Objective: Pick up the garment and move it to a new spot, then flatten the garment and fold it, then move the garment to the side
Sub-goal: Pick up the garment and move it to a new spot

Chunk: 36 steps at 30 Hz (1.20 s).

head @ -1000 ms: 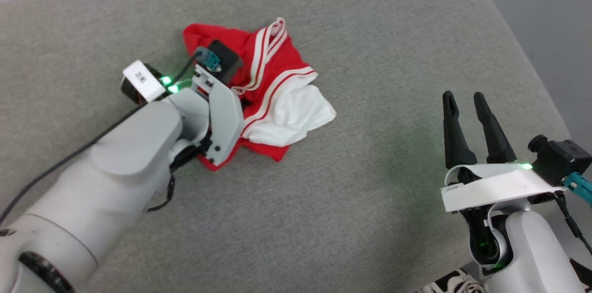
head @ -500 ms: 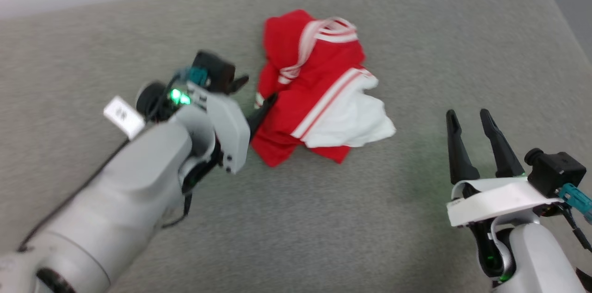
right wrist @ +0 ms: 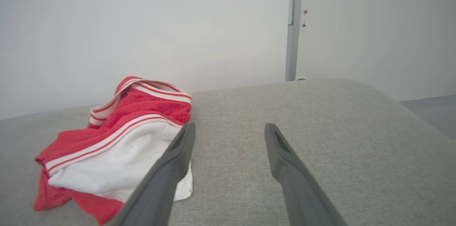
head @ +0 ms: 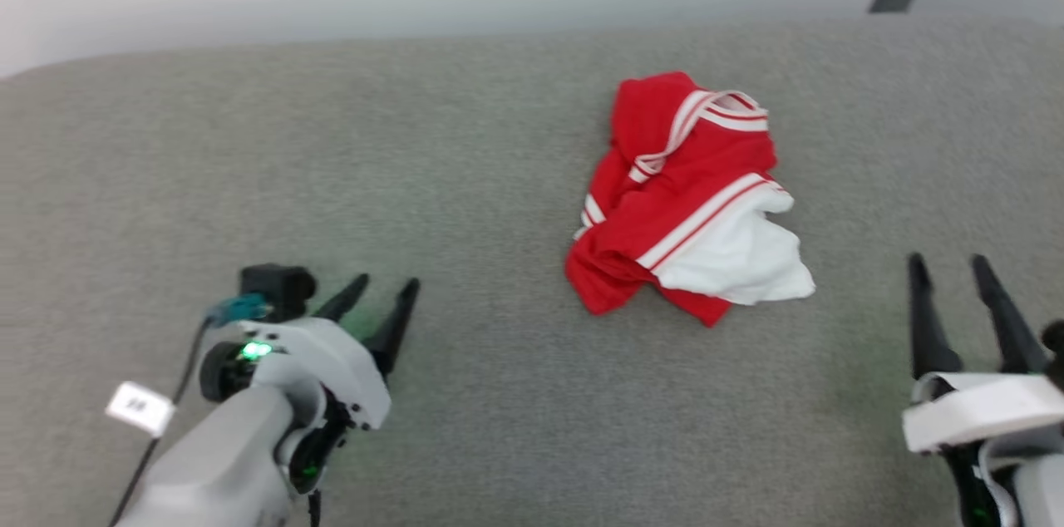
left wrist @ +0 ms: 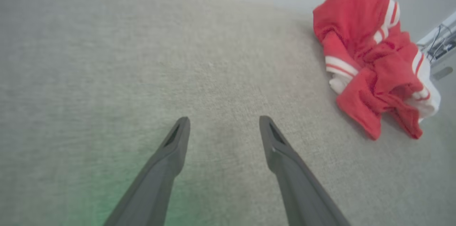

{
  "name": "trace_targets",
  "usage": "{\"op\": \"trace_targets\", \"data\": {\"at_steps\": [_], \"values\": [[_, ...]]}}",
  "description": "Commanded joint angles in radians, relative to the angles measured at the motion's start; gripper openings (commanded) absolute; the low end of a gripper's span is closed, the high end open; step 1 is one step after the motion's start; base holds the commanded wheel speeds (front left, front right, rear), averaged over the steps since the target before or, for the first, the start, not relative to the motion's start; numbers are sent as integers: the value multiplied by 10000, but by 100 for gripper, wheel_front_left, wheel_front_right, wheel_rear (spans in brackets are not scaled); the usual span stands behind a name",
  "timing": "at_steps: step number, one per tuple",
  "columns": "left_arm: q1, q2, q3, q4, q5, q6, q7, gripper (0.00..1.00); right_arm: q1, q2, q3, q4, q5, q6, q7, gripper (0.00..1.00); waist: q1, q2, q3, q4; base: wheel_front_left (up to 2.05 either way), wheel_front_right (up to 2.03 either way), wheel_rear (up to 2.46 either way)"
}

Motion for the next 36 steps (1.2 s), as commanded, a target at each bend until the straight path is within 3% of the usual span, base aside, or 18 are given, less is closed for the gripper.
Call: {"op": "trace_targets", "data": {"at_steps": [1,6,11,18,24,36], "values": [[403,77,706,-289,206,97,-57,100,279,-140,-191,3,-63,-14,-2,100,0,-1,-532,685,0,0,0],[2189,133,3317,-1618,1534,557,-39,100,799,-484,-621,17,-154,-14,-2,100,0,-1,-892,1069,0,0,0],[4073,127,5395,-3479,3619,1064,-39,100,1111,-658,-804,-40,-110,-14,-2,100,0,-1,-1119,1243,0,0,0],[5835,-206,7410,-5844,6648,1542,-41,100,1031,-571,-662,-157,-150,-14,-2,100,0,-1,-1333,1039,0,0,0],[6783,-733,8300,-7379,8520,1246,-41,100,869,-639,-398,-329,-72,-14,-2,100,0,-1,-1401,885,0,0,0],[7137,-1770,9096,-7127,9520,584,-42,100,741,-685,-79,-110,7,-14,-2,100,0,-1,-1219,840,0,0,0]]}}
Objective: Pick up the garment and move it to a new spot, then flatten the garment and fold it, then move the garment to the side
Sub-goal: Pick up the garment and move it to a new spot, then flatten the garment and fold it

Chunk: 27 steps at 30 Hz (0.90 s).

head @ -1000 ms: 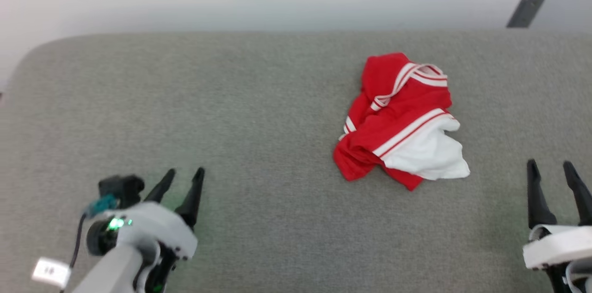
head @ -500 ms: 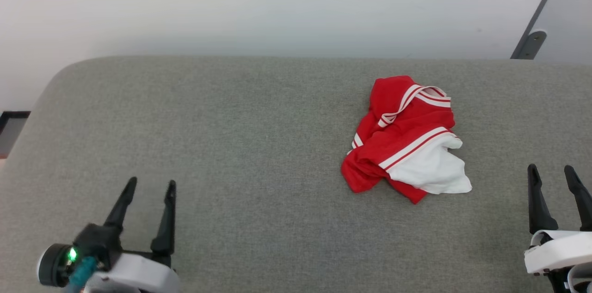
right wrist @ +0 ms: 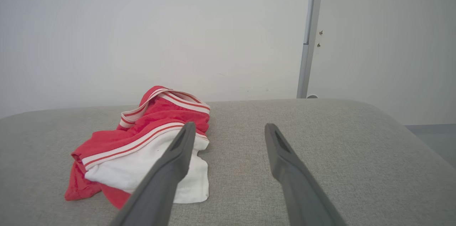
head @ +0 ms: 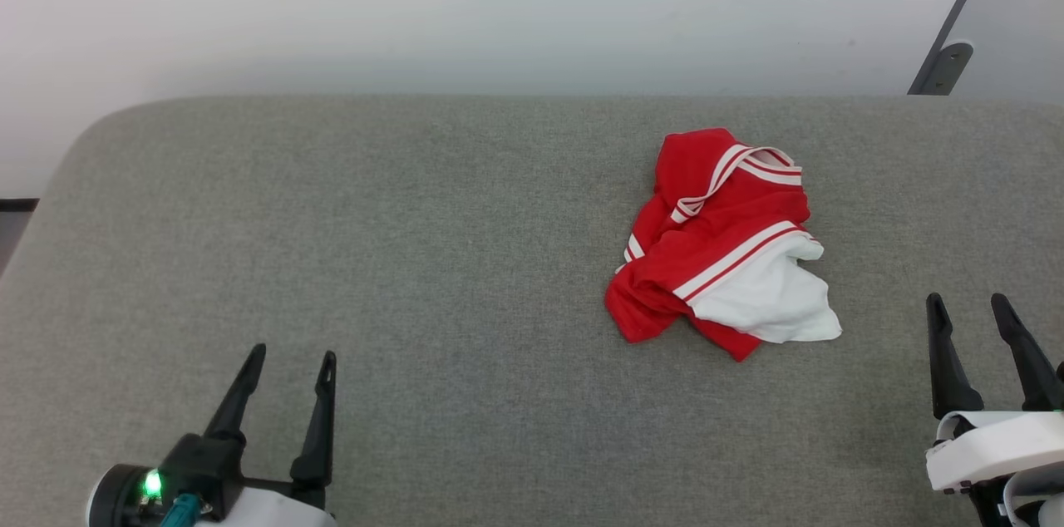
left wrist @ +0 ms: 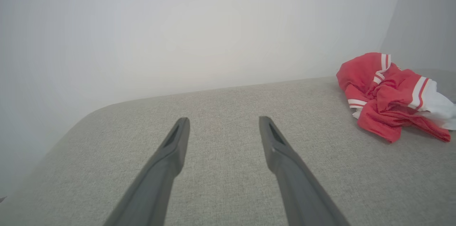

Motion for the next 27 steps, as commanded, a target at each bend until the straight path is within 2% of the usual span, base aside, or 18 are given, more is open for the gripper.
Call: {"op": "trace_targets", "data": {"at_steps": [1,4,7,10,13,18,23,27], "values": [[88,-130,130,11,120,-121,-1,100,-144,-93,45,52,50,-14,-2,100,0,0,-21,16,0,0,0],[78,-237,240,-24,209,-217,-1,100,-193,-212,185,108,-6,-14,-2,100,0,0,-14,54,0,0,0],[14,-442,384,-100,317,-310,-2,100,-352,-621,844,338,-61,-14,498,100,0,0,61,110,0,0,0],[-28,-648,468,-101,377,-403,-2,100,-764,-1440,2205,593,-8,-14,1911,100,0,0,214,171,0,0,0],[-207,-827,482,1,433,-500,-2,100,-1370,-2544,3945,653,341,-14,3753,100,0,0,496,273,0,0,0],[-598,-1177,404,79,520,-633,-2,100,-2813,-4181,6262,120,1482,-14,5854,100,0,0,1218,540,0,0,0],[-1035,-1481,327,257,568,-715,-2,100,-4236,-5133,8103,-40,2195,-14,6947,100,0,0,1943,809,0,0,0],[-1247,-1664,339,336,531,-755,-2,100,-5096,-5457,9118,114,2582,-14,6870,100,0,0,2305,990,0,0,0]]}}
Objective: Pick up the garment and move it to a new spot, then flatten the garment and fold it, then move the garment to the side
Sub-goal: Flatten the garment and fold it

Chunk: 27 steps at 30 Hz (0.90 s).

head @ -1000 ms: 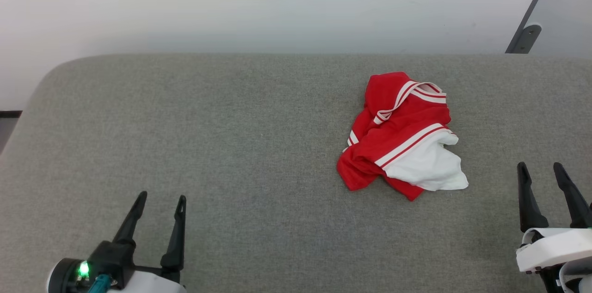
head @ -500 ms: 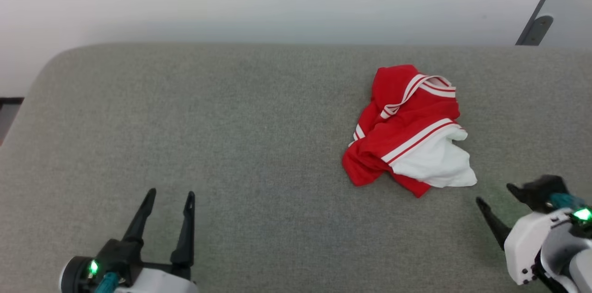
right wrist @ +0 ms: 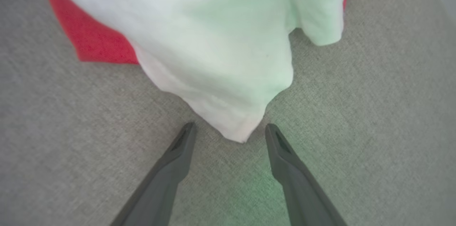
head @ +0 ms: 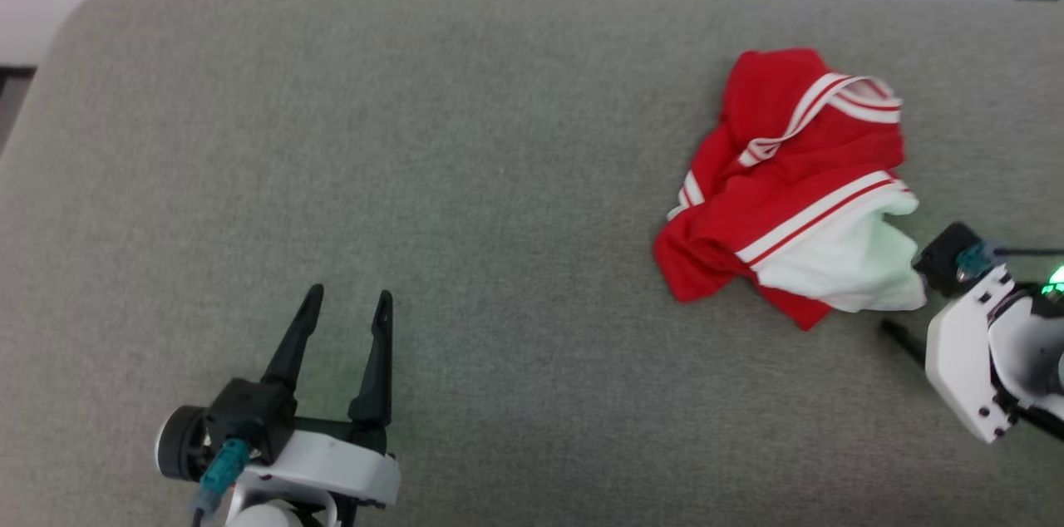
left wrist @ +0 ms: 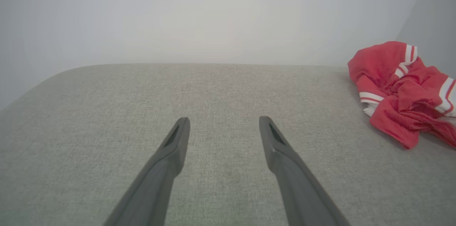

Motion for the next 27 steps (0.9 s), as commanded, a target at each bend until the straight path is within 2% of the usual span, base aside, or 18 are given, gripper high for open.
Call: {"op": "trace_targets", "data": {"at_steps": [1,6,7,8,10,19,27], "values": [[-123,-57,16,12,17,-42,-2,100,-184,-67,247,143,66,-14,-95,100,0,-1,480,336,0,0,0],[-258,-177,18,67,26,-75,-2,100,-713,2,950,604,376,-20,-395,100,0,-1,699,354,0,0,0],[-278,-193,9,78,39,-79,-2,100,-791,23,1143,685,426,-22,-385,78,0,-1,723,343,0,0,0],[-302,-204,5,91,51,-85,-2,100,-847,49,1316,748,494,-22,-394,42,0,-1,740,328,0,0,0],[-348,-223,-15,142,75,-96,-2,100,-961,87,1534,917,591,-26,-496,0,0,-1,741,292,0,0,0],[-333,-206,157,141,137,-103,-2,100,-817,-780,1528,1311,1000,-25,-1048,0,0,-1,661,-127,0,0,0],[-481,25,-124,166,-6,-107,-2,100,-637,-1640,390,1882,1347,-20,-1620,0,0,-1,803,-489,0,0,0]]}}
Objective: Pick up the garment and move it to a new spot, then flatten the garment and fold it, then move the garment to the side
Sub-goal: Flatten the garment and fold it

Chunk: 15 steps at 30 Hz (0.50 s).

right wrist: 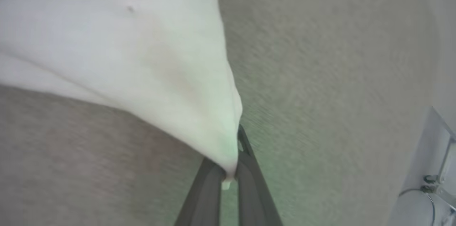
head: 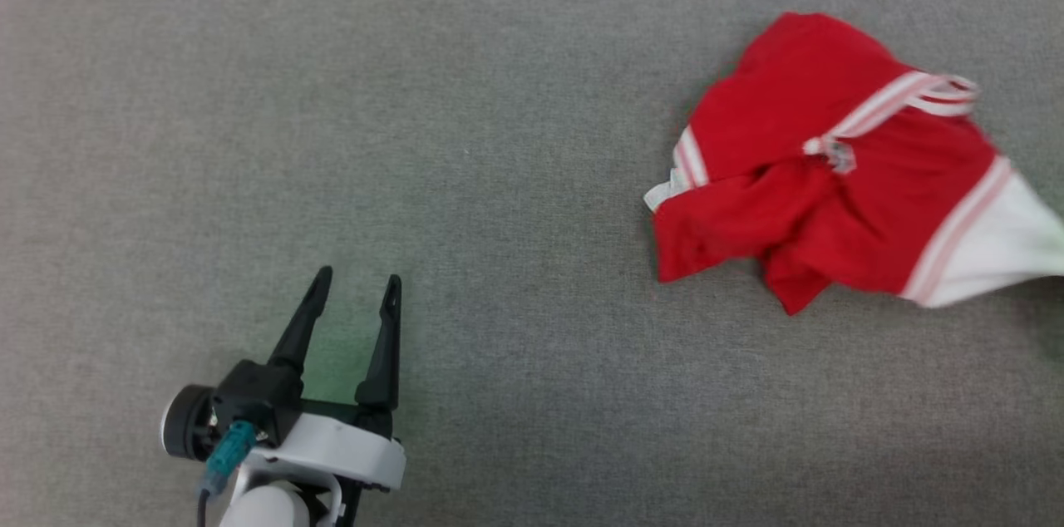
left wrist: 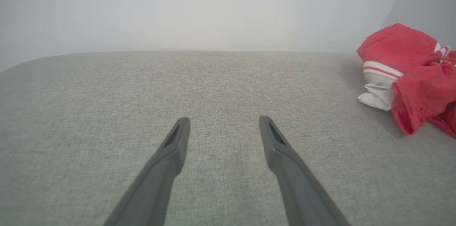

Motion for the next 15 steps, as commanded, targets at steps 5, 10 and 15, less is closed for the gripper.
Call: {"op": "trace_targets", "data": {"at_steps": [5,10,15], "values": [[-236,210,-115,2,-131,-31,-2,100,489,-357,-1007,1503,342,-25,-417,0,0,0,245,-68,0,0,0],[-354,320,-153,62,-176,-32,-2,100,661,-396,-1840,2922,552,-23,-883,0,0,0,444,-21,0,0,0],[-505,420,-251,129,-172,-32,-2,100,397,-6,-2285,3989,129,-23,-1456,0,0,0,535,-102,0,0,0]]}}
